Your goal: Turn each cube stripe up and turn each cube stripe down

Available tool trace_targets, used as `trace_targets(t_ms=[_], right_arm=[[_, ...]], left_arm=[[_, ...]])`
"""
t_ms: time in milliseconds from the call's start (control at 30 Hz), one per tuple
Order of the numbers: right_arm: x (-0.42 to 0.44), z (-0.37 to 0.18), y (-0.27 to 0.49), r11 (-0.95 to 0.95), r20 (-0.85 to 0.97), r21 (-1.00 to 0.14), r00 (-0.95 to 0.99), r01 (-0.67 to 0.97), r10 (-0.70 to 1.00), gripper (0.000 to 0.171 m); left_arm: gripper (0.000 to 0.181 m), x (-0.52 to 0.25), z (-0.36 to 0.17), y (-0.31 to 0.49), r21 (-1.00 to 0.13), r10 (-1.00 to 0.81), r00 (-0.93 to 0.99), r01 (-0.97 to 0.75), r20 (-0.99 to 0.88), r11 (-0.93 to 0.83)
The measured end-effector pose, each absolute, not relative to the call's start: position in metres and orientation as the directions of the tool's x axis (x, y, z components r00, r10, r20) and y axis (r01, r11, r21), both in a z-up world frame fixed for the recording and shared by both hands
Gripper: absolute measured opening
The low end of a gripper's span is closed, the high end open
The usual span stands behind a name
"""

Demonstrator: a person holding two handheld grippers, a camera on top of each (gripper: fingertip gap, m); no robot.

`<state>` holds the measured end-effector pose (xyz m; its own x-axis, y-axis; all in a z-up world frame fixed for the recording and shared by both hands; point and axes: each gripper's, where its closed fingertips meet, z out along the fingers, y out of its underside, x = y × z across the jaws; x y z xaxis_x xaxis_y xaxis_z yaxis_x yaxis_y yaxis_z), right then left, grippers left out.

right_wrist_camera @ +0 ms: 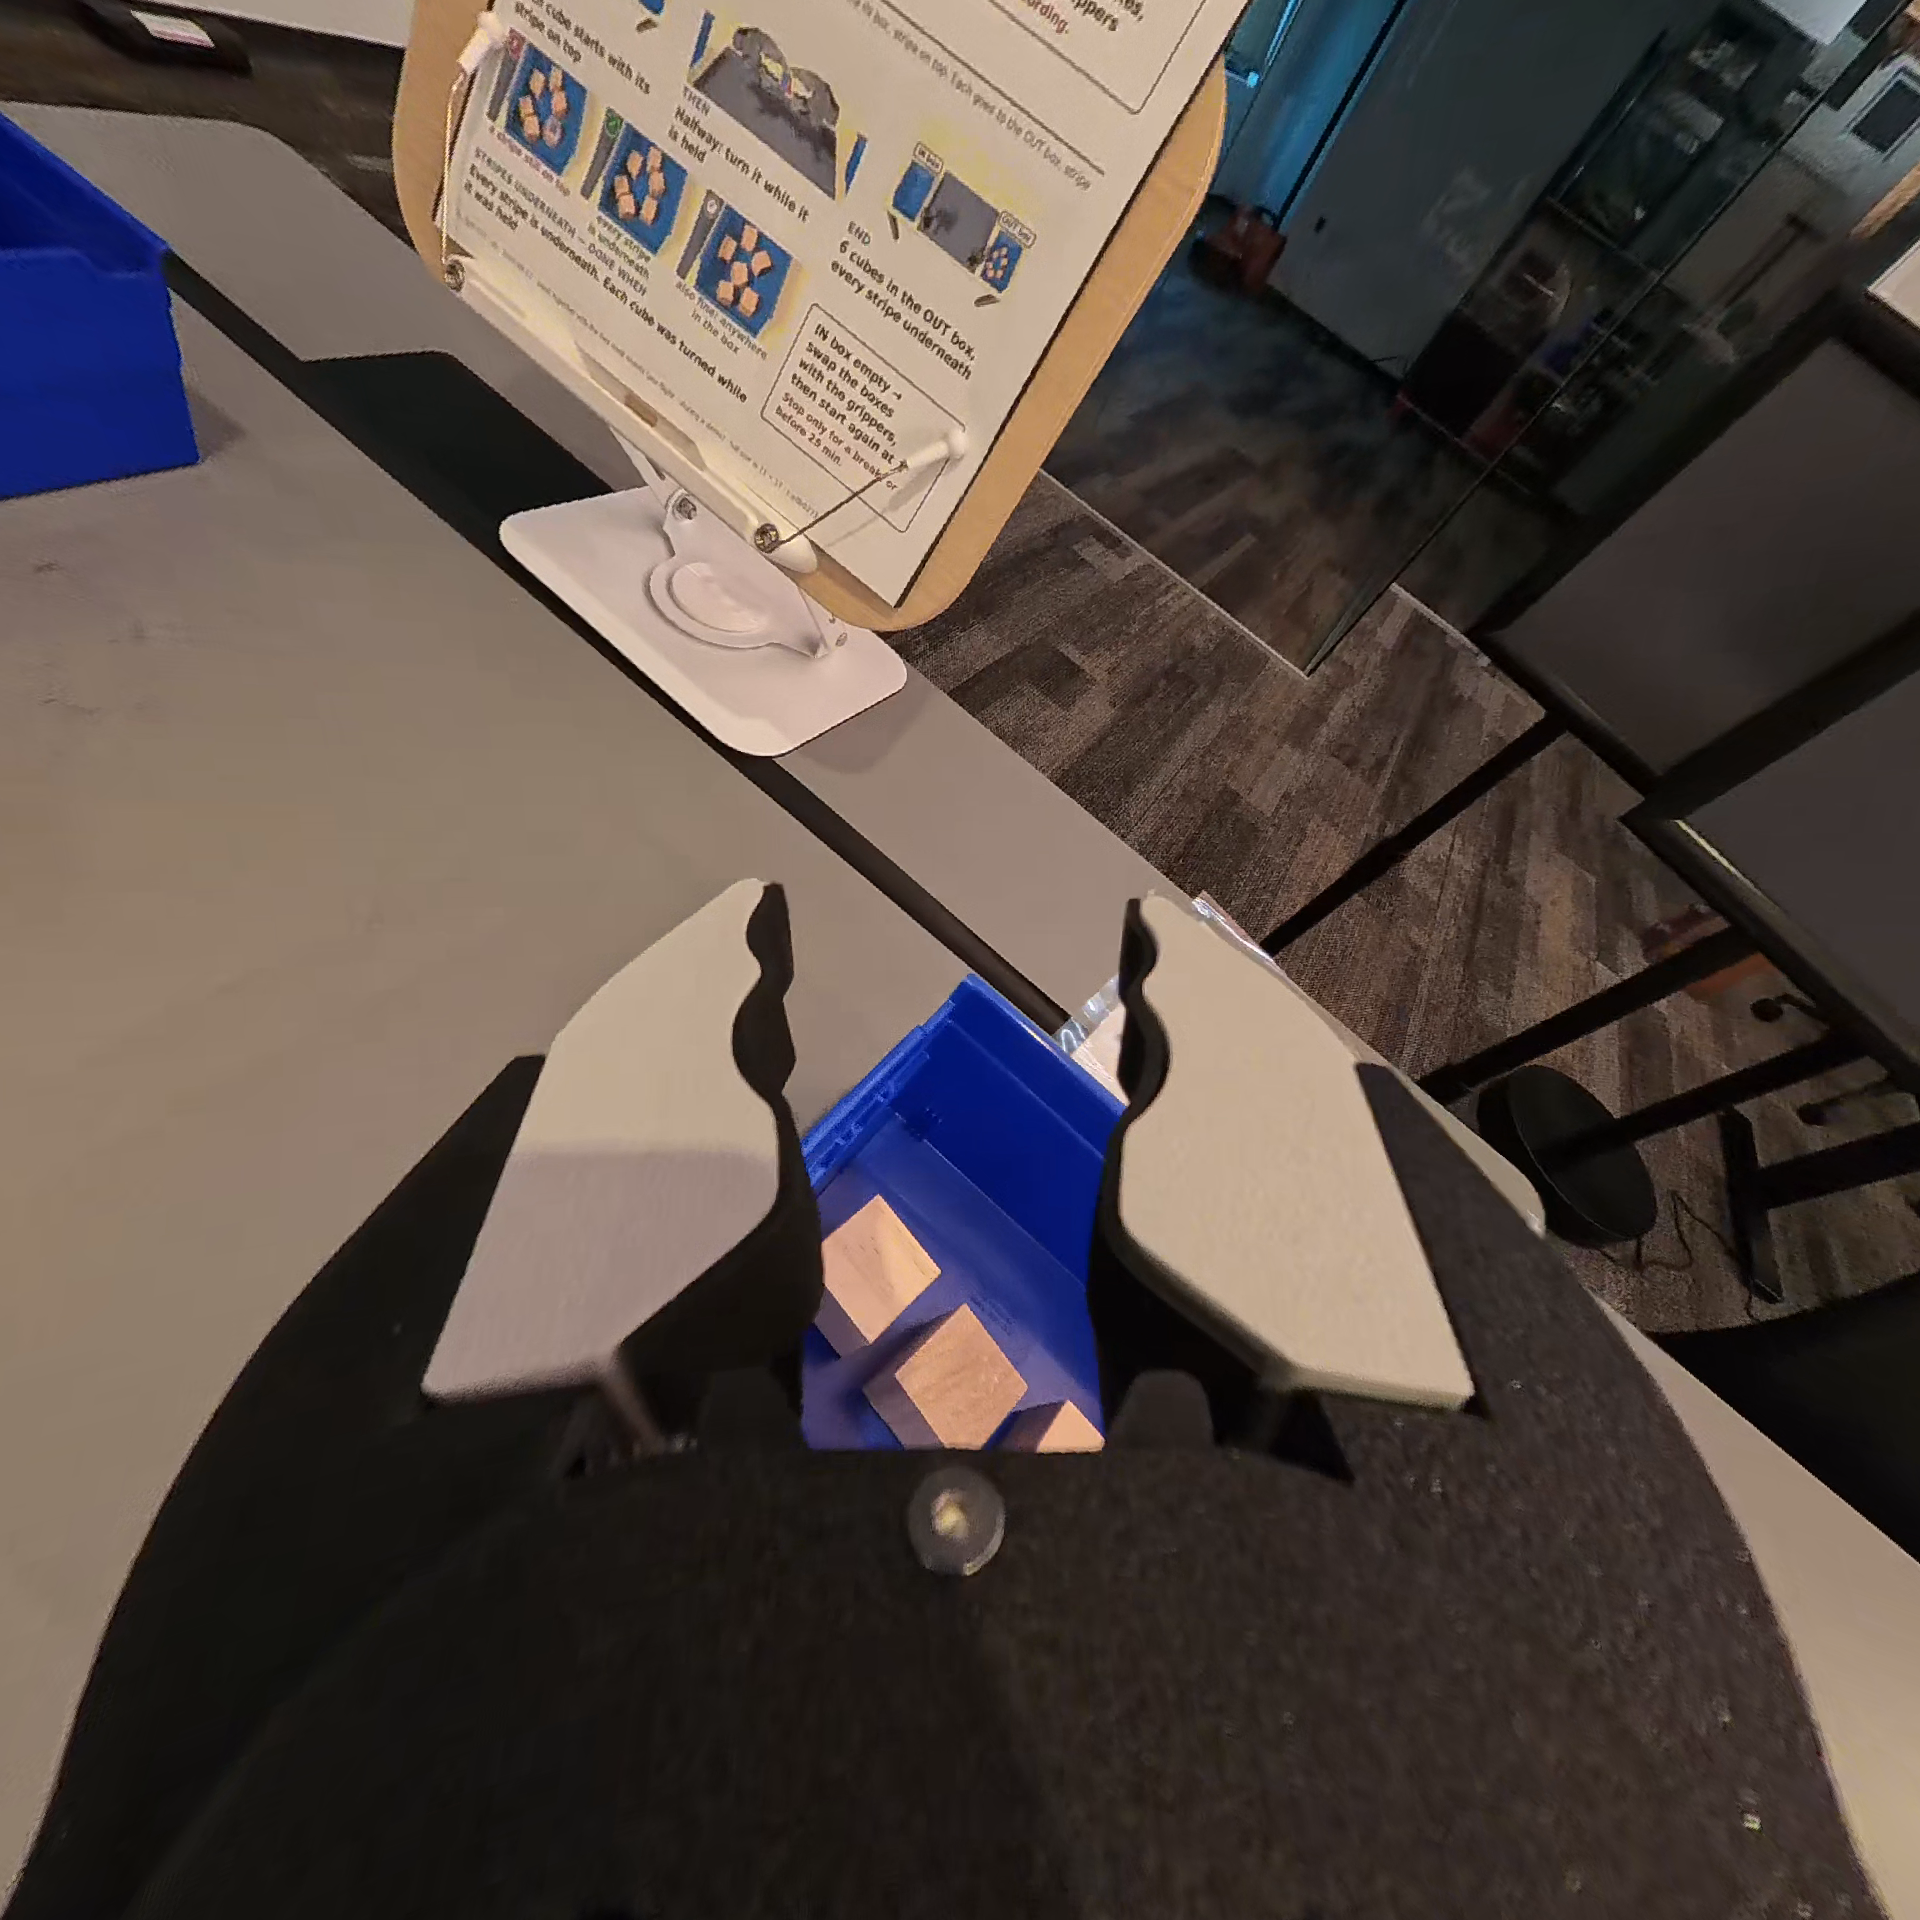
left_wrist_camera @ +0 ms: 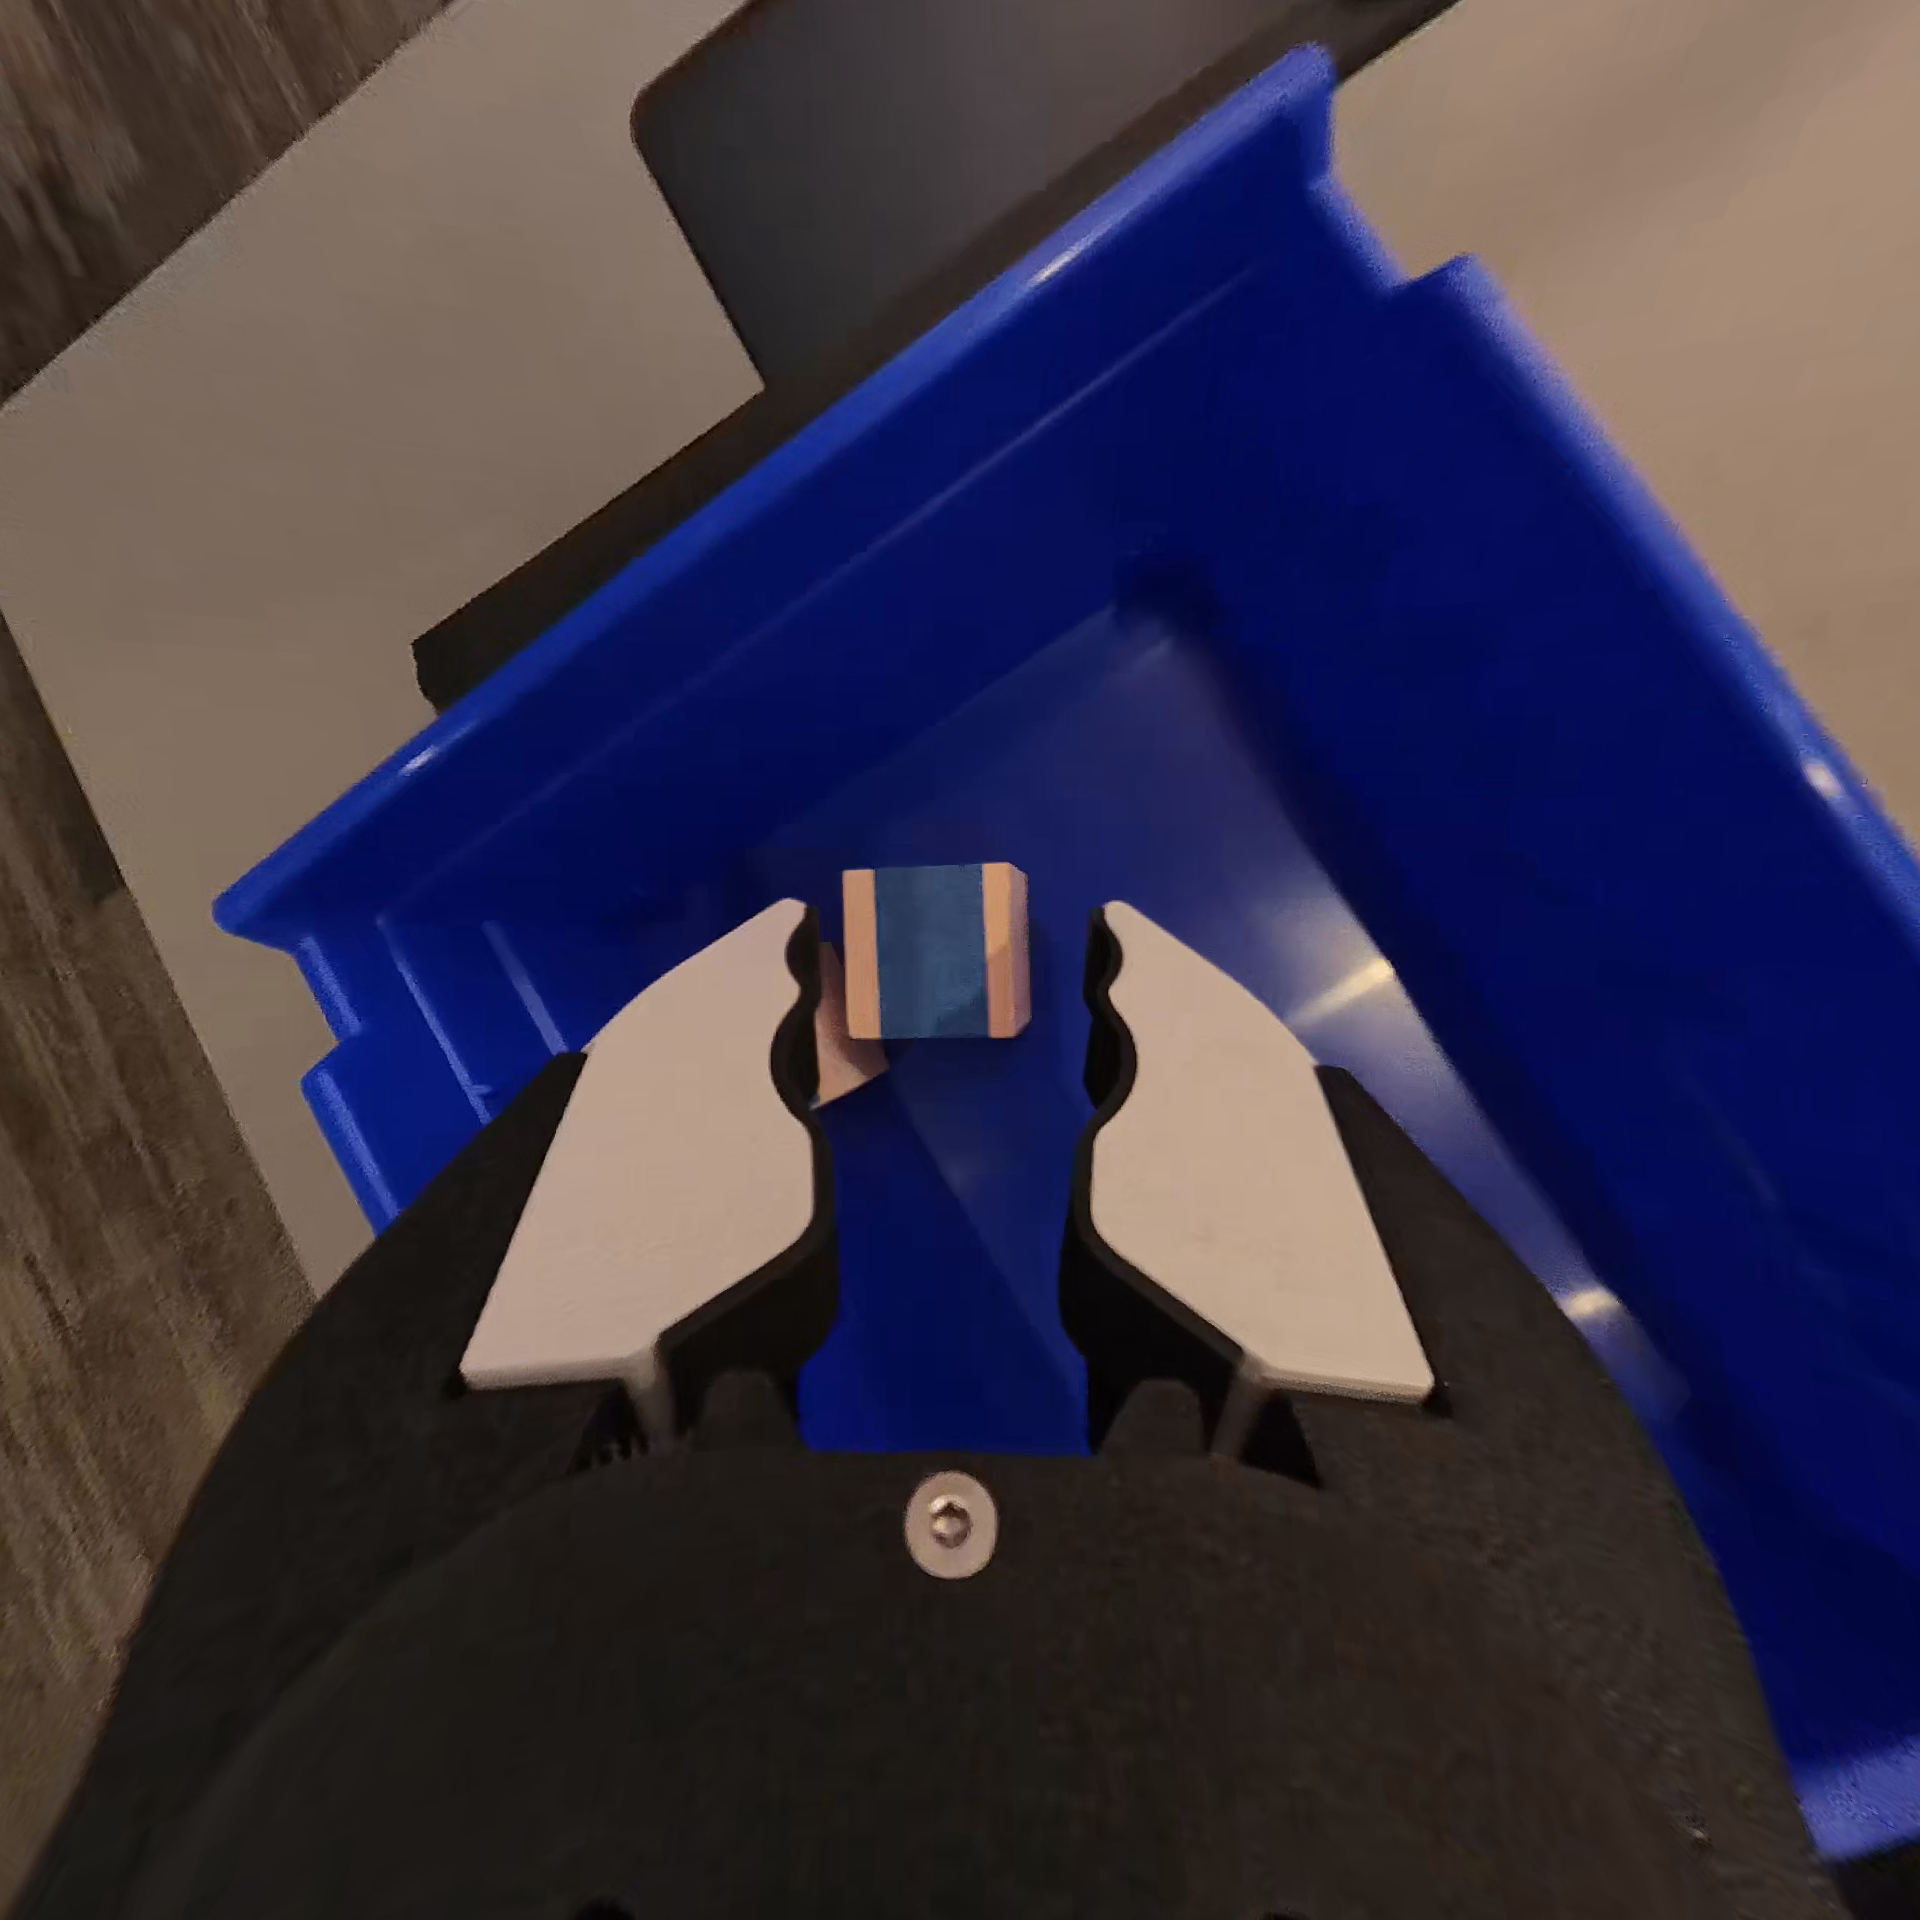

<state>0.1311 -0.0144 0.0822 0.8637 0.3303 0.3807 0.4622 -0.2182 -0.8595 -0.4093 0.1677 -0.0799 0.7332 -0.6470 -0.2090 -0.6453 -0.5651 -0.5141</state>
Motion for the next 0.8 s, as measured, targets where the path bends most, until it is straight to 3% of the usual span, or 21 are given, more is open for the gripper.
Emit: trace_targets(t_ms=[433, 567, 700, 800], right_arm=[[0.116, 0.050, -0.002, -0.289, 0.431, -0.777, 0.807, 0.560, 0.404, 0.061], [0.110, 0.048, -0.001, -0.284, 0.424, -0.778, 0.802, 0.561, 0.421, 0.059], [0.102, 0.055, 0.000, -0.245, 0.451, -0.780, 0.789, 0.576, 0.418, 0.056], [0.071, 0.074, 0.001, -0.095, 0.466, -0.824, 0.763, 0.559, 0.447, 0.057]], left_arm=[[0.058, -0.425, -0.129, 0.176, -0.301, -0.676, 0.695, -0.717, -0.243, -0.629], [0.049, -0.426, -0.136, 0.174, -0.240, -0.698, 0.656, -0.754, -0.287, -0.611], [0.048, -0.425, -0.103, 0.174, -0.318, -0.656, 0.682, -0.731, -0.322, -0.604], [0.048, -0.412, -0.044, 0.162, -0.493, -0.617, 0.730, -0.668, -0.293, -0.557]])
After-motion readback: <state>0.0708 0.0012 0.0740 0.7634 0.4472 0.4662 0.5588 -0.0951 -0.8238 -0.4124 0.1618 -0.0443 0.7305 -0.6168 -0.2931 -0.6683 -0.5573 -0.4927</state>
